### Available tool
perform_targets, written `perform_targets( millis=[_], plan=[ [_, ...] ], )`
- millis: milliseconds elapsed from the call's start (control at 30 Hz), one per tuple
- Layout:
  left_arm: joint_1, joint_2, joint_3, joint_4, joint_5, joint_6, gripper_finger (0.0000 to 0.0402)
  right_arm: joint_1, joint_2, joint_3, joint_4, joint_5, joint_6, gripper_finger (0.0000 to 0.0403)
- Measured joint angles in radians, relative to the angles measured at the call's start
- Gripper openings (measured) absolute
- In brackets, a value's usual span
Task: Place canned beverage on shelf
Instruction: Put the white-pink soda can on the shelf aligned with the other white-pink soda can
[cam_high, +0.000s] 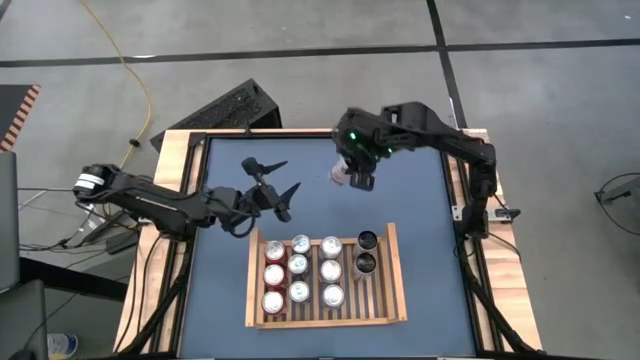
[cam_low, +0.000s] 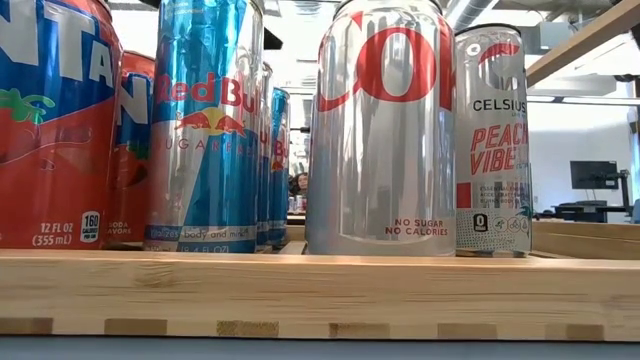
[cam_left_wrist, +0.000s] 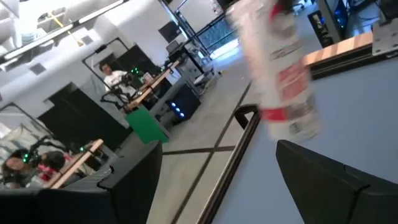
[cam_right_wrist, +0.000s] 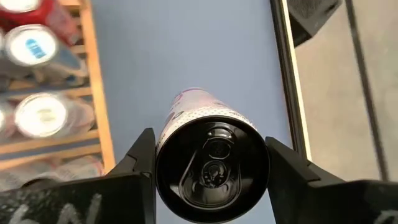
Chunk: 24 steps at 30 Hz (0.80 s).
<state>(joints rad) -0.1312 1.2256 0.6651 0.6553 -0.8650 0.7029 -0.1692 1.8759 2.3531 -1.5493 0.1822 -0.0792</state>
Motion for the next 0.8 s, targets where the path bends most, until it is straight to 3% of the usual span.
perform_targets(
  millis=[400, 800],
  plan=[
    [-0.046, -0.291, -0.001, -0.413, -0.038, -0.265, 0.0302, 0.342, -0.099, 0.001, -0.022, 0.116, 0.179, 0.0176],
    [-0.047, -0.456, -0.001, -0.582, 0.083, -0.434, 0.0302, 0.707, -0.121, 0.001, -0.022, 0.135, 0.557, 0.0176]
  ],
)
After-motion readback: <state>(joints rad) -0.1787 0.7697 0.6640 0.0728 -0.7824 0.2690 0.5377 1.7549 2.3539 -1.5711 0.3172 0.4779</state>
